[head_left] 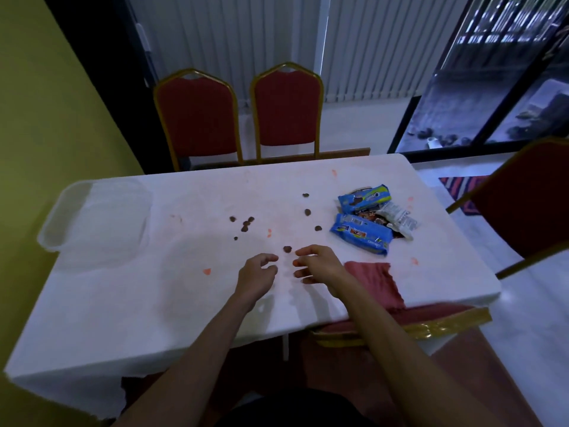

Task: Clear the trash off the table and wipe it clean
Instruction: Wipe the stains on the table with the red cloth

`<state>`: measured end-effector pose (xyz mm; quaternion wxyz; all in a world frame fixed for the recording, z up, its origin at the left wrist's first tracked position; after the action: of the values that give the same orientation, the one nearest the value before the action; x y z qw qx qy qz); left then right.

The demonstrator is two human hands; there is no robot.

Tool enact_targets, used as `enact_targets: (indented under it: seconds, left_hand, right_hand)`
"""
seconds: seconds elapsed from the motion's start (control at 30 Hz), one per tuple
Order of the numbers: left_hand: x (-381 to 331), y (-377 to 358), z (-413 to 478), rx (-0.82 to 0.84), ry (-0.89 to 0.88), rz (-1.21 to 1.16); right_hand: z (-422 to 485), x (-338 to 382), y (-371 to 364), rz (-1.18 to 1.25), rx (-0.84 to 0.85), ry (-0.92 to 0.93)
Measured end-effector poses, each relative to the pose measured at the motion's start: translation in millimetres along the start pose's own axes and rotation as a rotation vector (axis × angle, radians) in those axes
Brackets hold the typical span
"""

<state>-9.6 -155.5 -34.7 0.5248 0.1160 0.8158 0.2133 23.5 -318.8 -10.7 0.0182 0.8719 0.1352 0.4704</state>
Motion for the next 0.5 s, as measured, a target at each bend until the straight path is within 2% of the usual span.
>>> enact_targets:
  seconds: [0.5]
  left_hand:
    - [34,29,39,0.118,0.070,0.054]
  right_hand:
    - [15,-5,-12,0.050,-0.100,-0.105]
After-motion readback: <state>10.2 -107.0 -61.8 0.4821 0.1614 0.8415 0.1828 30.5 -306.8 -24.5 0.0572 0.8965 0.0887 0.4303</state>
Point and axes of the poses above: each hand's wrist, its own z-axis towards the middle knuckle, its own y-axis out of the back of the hand, x = y × z, the point moved 1 cm from there along z, towards the middle knuckle
